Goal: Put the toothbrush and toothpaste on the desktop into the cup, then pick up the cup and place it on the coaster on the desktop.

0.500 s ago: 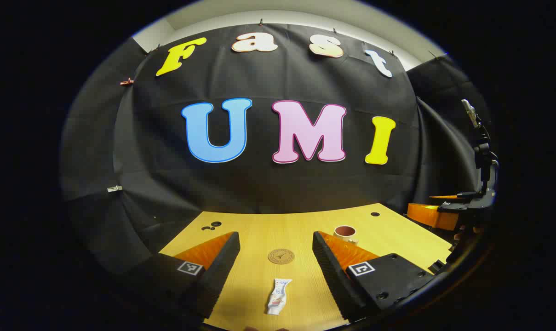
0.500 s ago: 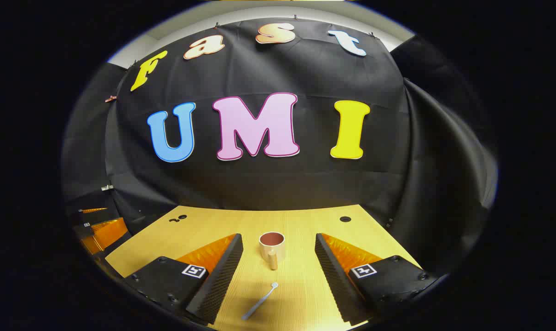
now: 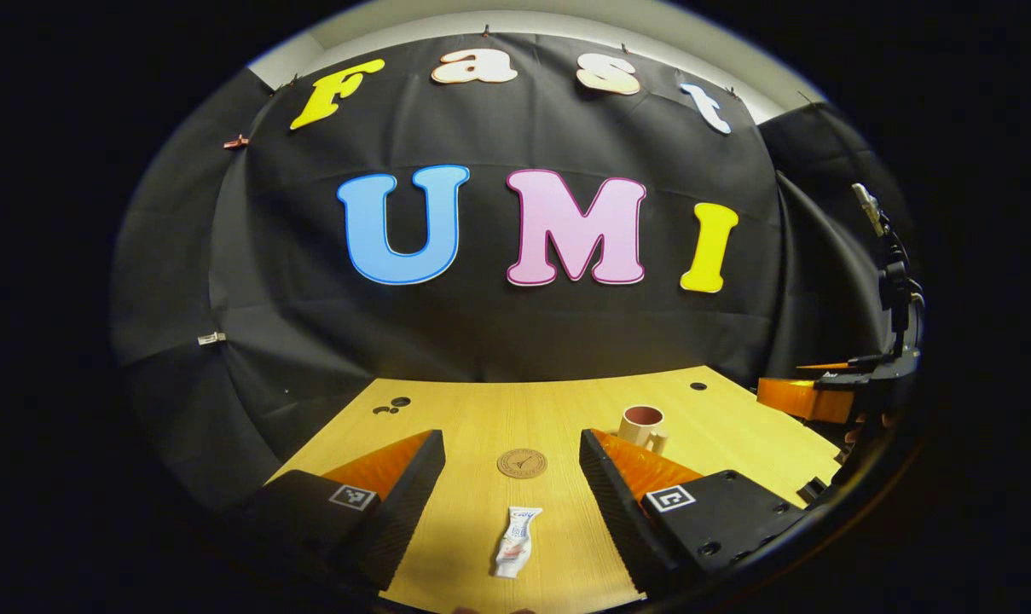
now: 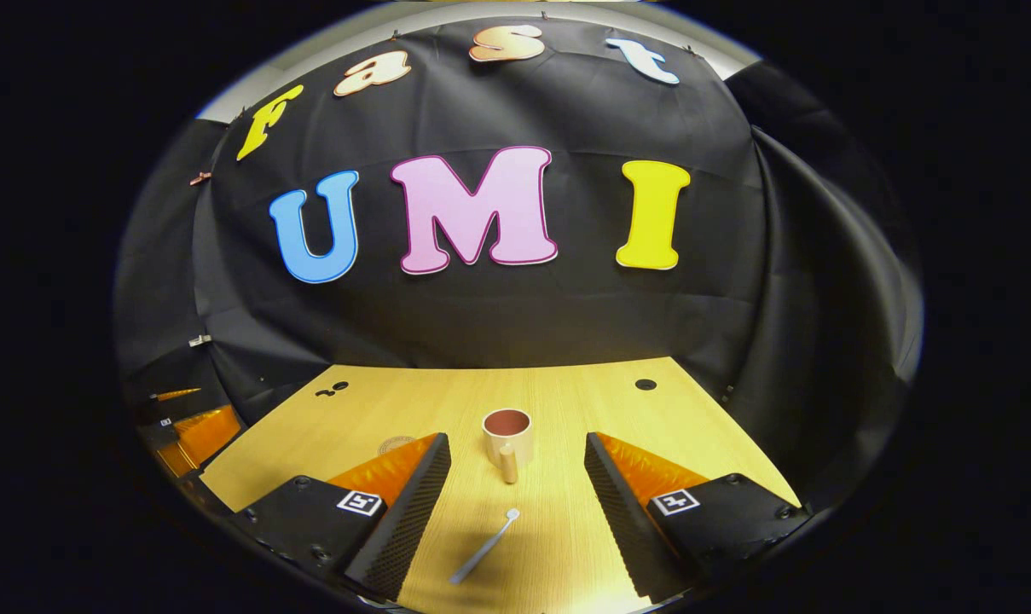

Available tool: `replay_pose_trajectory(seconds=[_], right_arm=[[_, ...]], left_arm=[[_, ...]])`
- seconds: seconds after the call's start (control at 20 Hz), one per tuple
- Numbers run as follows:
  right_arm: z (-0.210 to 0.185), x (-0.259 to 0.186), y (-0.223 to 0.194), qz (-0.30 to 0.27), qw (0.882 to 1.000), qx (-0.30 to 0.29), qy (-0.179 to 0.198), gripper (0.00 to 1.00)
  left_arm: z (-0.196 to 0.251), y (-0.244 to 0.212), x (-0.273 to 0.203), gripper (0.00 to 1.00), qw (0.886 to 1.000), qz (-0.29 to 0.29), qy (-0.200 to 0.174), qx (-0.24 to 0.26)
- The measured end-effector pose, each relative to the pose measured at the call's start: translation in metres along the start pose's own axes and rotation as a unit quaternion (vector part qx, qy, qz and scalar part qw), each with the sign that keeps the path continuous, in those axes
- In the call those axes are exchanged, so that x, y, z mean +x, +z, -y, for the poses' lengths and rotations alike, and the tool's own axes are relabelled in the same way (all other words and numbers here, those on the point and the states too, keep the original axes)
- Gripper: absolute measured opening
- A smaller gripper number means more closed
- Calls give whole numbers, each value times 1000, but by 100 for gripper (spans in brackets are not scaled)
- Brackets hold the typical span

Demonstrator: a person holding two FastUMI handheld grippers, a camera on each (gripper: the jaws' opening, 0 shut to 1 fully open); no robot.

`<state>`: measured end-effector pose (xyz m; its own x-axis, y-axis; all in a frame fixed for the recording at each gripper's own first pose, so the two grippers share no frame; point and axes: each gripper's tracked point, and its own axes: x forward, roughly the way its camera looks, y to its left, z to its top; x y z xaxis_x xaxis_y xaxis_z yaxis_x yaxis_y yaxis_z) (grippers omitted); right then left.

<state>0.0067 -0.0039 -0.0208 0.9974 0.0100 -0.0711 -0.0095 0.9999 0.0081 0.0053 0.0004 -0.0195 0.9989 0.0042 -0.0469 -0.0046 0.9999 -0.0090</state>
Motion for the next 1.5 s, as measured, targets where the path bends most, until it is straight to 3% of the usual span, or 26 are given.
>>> replay_pose_trajectory(seconds=[0.4, 0.7, 0.85, 1.05, 1.5], right_arm=[[-1, 12, -7, -13, 1000, 1, 16, 97], [1, 28, -17, -26, 999, 5, 29, 97], [5, 38, -30, -40, 999, 6, 36, 97], [15, 49, -60, -74, 996, 12, 39, 98], [33, 62, -111, -142, 988, 12, 51, 98]], left_arm=[[2, -18, 13, 99, 999, -36, -7, -6], [8, -61, 36, 99, 992, -116, -34, -28], [9, -91, 51, 99, 986, -161, -37, -11], [9, -136, 70, 99, 973, -226, -39, 4], [4, -238, 114, 98, 928, -370, -24, 27]])
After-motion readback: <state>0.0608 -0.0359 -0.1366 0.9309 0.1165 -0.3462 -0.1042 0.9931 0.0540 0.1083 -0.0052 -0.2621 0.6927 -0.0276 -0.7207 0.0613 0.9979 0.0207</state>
